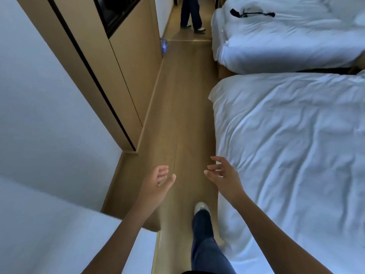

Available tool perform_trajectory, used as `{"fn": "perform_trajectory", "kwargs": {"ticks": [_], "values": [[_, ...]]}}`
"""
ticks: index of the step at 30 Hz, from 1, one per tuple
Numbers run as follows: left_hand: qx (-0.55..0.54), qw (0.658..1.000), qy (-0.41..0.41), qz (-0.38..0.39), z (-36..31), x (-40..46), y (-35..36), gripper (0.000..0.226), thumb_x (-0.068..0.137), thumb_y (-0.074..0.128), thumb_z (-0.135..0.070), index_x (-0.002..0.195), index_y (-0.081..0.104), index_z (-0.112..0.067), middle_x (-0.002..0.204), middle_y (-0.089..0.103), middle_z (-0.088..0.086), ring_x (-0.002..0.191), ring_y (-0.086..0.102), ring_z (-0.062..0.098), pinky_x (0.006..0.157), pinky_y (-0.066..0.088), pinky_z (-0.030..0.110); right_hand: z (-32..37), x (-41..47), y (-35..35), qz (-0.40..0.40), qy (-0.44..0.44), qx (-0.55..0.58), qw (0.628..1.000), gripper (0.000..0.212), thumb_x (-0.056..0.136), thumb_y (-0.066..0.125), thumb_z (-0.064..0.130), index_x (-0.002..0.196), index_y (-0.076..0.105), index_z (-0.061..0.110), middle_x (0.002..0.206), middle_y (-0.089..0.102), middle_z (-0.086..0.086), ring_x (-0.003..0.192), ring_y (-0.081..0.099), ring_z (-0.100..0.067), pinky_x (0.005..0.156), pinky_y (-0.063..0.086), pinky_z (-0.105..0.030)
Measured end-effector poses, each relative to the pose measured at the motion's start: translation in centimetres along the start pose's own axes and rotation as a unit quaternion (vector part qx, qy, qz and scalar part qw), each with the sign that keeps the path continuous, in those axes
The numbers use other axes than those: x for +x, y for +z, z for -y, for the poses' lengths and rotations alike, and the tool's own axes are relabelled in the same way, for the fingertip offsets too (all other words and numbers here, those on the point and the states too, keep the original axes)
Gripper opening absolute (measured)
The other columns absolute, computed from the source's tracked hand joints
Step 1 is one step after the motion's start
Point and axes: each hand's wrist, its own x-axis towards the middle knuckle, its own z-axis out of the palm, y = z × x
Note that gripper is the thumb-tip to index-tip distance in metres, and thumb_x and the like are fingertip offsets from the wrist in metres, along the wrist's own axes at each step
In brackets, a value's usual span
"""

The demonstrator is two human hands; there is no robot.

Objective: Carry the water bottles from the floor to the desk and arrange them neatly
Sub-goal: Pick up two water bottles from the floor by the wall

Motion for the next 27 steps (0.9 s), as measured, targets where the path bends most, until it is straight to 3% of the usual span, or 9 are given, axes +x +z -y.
{"fn": "perform_trajectory", "kwargs": {"ticks": [7, 15, 19, 23, 27], "values": [[0.007, 1.0, 0.007, -0.022, -6.8, 16.8, 0.8, 0.044, 0.095, 0.06, -0.032, 0.136, 0.049, -0.019, 0.137, 0.054, -0.006, 0.123, 0.051, 0.008, 0.1, 0.04, 0.025, 3.7, 17.7, -2.6, 0.002, -0.006, -0.017, 1.0, 0.043, 0.088, 0.073, 0.023, 0.128, 0.056, 0.023, 0.102, 0.066, 0.005, 0.089, 0.064, -0.005, 0.067, 0.044, -0.009], [-0.014, 0.999, -0.01, -0.039, -12.5, 33.0, 1.2, 0.041, 0.094, 0.063, -0.028, 0.132, 0.052, -0.015, 0.132, 0.057, -0.001, 0.117, 0.054, 0.01, 0.096, 0.043, 0.023, 9.4, 34.5, -6.2, 0.013, 0.0, -0.029, 0.999, 0.036, 0.088, 0.073, 0.022, 0.121, 0.06, 0.019, 0.105, 0.068, 0.0, 0.094, 0.066, -0.014, 0.075, 0.046, -0.017], [-0.008, 0.999, -0.026, -0.024, -12.8, 40.2, 0.7, 0.039, 0.093, 0.062, -0.035, 0.129, 0.052, -0.024, 0.128, 0.057, -0.009, 0.117, 0.055, 0.006, 0.096, 0.043, 0.022, 10.5, 42.1, -5.5, 0.024, 0.008, -0.044, 0.999, 0.034, 0.088, 0.073, 0.021, 0.119, 0.061, 0.018, 0.105, 0.068, 0.0, 0.09, 0.065, -0.008, 0.07, 0.045, -0.01], [-0.016, 0.999, -0.032, -0.024, -13.2, 49.1, -0.3, 0.038, 0.093, 0.063, -0.032, 0.129, 0.052, -0.023, 0.127, 0.057, -0.008, 0.114, 0.054, 0.006, 0.09, 0.041, 0.015, 11.4, 50.7, -4.0, 0.031, 0.018, -0.046, 0.998, 0.034, 0.086, 0.075, 0.021, 0.118, 0.062, 0.017, 0.103, 0.068, -0.002, 0.09, 0.067, -0.011, 0.072, 0.048, -0.014], [-0.017, 0.999, -0.031, -0.015, -14.8, 59.4, -2.7, 0.043, 0.094, 0.062, -0.031, 0.134, 0.05, -0.019, 0.128, 0.056, -0.007, 0.118, 0.054, 0.008, 0.097, 0.043, 0.023, 14.0, 61.1, -1.9, 0.035, 0.013, -0.055, 0.998, 0.032, 0.086, 0.075, 0.023, 0.114, 0.059, 0.022, 0.099, 0.067, 0.003, 0.087, 0.064, -0.004, 0.065, 0.046, -0.004]]}}
